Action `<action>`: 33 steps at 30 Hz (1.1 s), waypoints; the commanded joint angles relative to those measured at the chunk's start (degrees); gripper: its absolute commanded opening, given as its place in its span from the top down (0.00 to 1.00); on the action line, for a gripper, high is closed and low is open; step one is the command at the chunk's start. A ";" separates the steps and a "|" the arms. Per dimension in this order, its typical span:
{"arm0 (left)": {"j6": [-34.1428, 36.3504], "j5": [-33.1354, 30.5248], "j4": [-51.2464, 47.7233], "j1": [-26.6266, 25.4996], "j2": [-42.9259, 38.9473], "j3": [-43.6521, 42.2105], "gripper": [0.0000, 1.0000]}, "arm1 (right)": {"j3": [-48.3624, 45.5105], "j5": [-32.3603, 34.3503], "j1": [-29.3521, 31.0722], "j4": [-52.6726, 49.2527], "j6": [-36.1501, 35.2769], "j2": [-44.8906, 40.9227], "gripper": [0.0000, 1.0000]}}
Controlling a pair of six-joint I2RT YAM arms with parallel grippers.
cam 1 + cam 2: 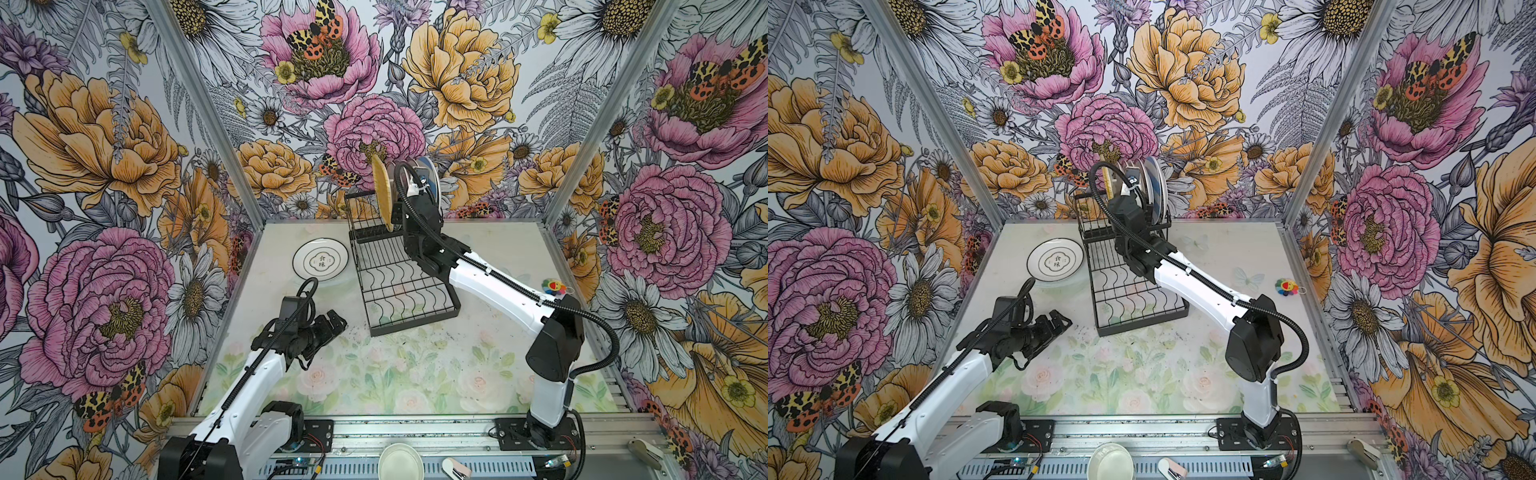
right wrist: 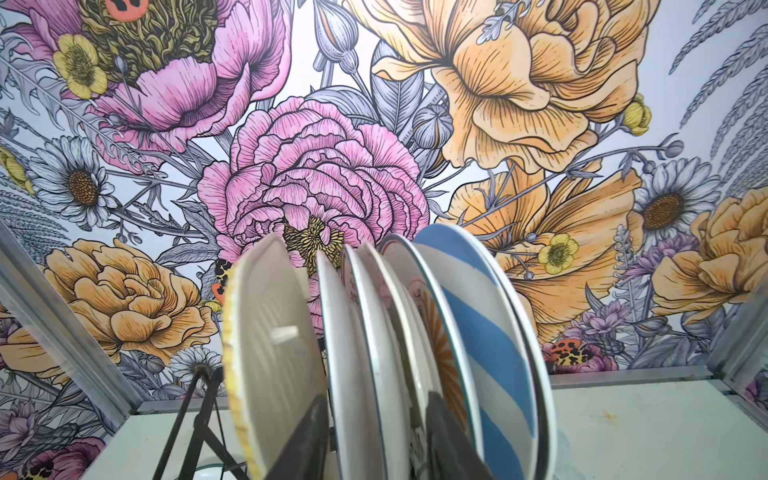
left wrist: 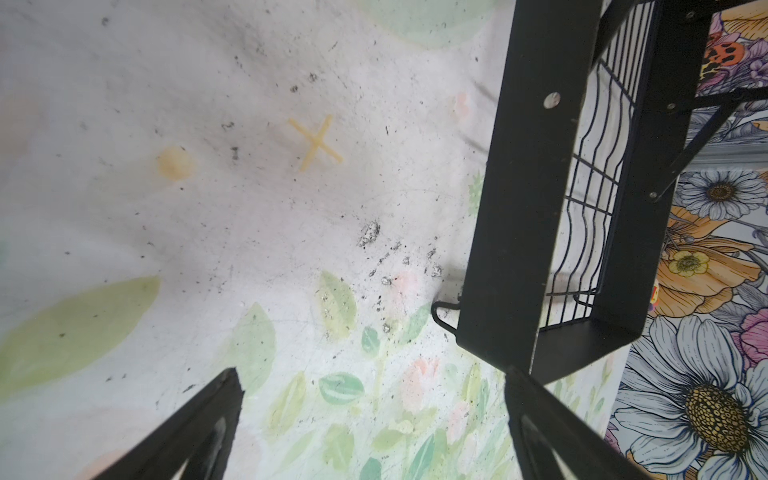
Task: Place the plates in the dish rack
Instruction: 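Open and withdraw the right gripper while the left reaches toward the white plate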
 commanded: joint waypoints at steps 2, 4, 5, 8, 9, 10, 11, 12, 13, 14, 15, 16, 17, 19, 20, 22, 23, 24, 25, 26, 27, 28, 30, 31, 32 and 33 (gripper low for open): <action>1.34 -1.36 0.45 -0.51 -0.53 -0.22 0.01 | -1.70 -1.38 -0.28 -1.29 1.96 -3.79 0.57; 1.35 -1.44 0.45 -0.53 -0.33 -0.22 0.01 | -3.34 -2.10 -0.25 -1.46 2.79 -5.04 0.57; 1.38 -1.43 0.45 -0.51 -0.23 -0.20 0.01 | -4.14 -2.30 -0.26 -1.51 3.19 -5.65 0.56; 1.45 -1.49 0.49 -0.51 0.21 -0.17 0.01 | -6.88 -2.67 -0.28 -1.58 4.60 -7.78 0.56; 1.45 -1.48 0.45 -0.51 0.34 -0.11 0.01 | -7.88 -2.84 -0.35 -1.59 4.99 -8.49 0.56; 1.45 -1.48 0.44 -0.44 0.47 -0.07 0.01 | -8.77 -3.01 -0.31 -1.56 5.43 -9.22 0.56; 1.53 -1.44 0.42 -0.34 0.54 -0.08 0.01 | -9.64 -3.20 -0.31 -1.60 5.88 -9.88 0.56; 1.53 -1.46 0.45 -0.16 0.69 0.00 0.01 | -10.62 -3.52 -0.31 -1.59 6.31 -10.67 0.56; 1.58 -1.38 0.49 -0.03 0.68 0.04 0.01 | -11.68 -3.94 -0.36 -1.59 6.86 -11.43 0.56; 1.62 -1.37 0.53 0.16 0.74 0.04 0.01 | -12.51 -4.39 -0.40 -1.59 7.32 -12.08 0.56; 1.64 -1.50 0.49 0.33 0.73 0.10 0.01 | -13.58 -4.76 -0.44 -1.68 7.84 -12.89 0.56; 1.80 -1.59 0.53 0.57 0.74 0.23 0.01 | -14.74 -5.15 -0.41 -1.68 8.36 -13.69 0.56; 1.84 -1.66 0.53 0.67 0.72 0.36 0.01 | -15.78 -5.56 -0.51 -1.77 8.84 -14.41 0.56; 2.38 -2.25 0.49 0.71 1.00 1.01 0.01 | -18.46 -6.70 -0.65 -1.86 10.19 -16.29 0.55; 2.71 -2.57 0.53 0.85 1.21 1.36 0.01 | -19.82 -7.41 -0.74 -1.86 10.76 -17.18 0.56; 3.74 -3.53 0.62 0.96 1.89 2.56 0.01 | -23.08 -8.91 -0.83 -2.10 11.84 -19.29 0.55; 4.31 -3.95 0.67 1.23 2.35 3.16 0.01 | -24.49 -9.68 -0.96 -2.21 12.48 -20.21 0.55; 5.12 -4.33 0.84 1.53 3.06 3.98 0.01 | -26.12 -10.63 -1.09 -2.49 13.24 -21.36 0.55; 5.84 -4.64 1.09 1.99 3.88 4.82 0.01 | -27.91 -11.45 -1.34 -2.85 14.30 -22.47 0.55; 6.48 -4.72 1.40 2.63 4.86 5.61 0.01 | -29.35 -12.15 -1.59 -3.00 15.18 -23.50 0.55; 7.05 -4.68 1.94 3.41 5.98 6.46 0.01 | -31.01 -12.93 -1.81 -3.36 16.15 -24.58 0.55; 7.55 -4.43 2.80 4.07 7.06 7.30 0.01 | -32.59 -13.45 -2.10 -3.83 17.01 -25.64 0.55; 8.25 -4.12 4.51 5.21 9.23 9.05 0.01 | -35.37 -14.59 -2.55 -4.29 18.47 -27.50 0.52; 8.66 -4.02 5.33 5.77 10.43 10.16 0.01 | -36.77 -15.17 -2.80 -4.56 19.18 -28.36 0.52; 9.07 -4.12 5.82 6.15 11.53 11.14 0.01 | -37.84 -15.67 -2.98 -4.67 19.47 -29.10 0.52; 9.67 -4.14 6.56 6.69 12.75 12.18 0.01 | -38.90 -16.11 -3.11 -4.74 19.71 -29.87 0.52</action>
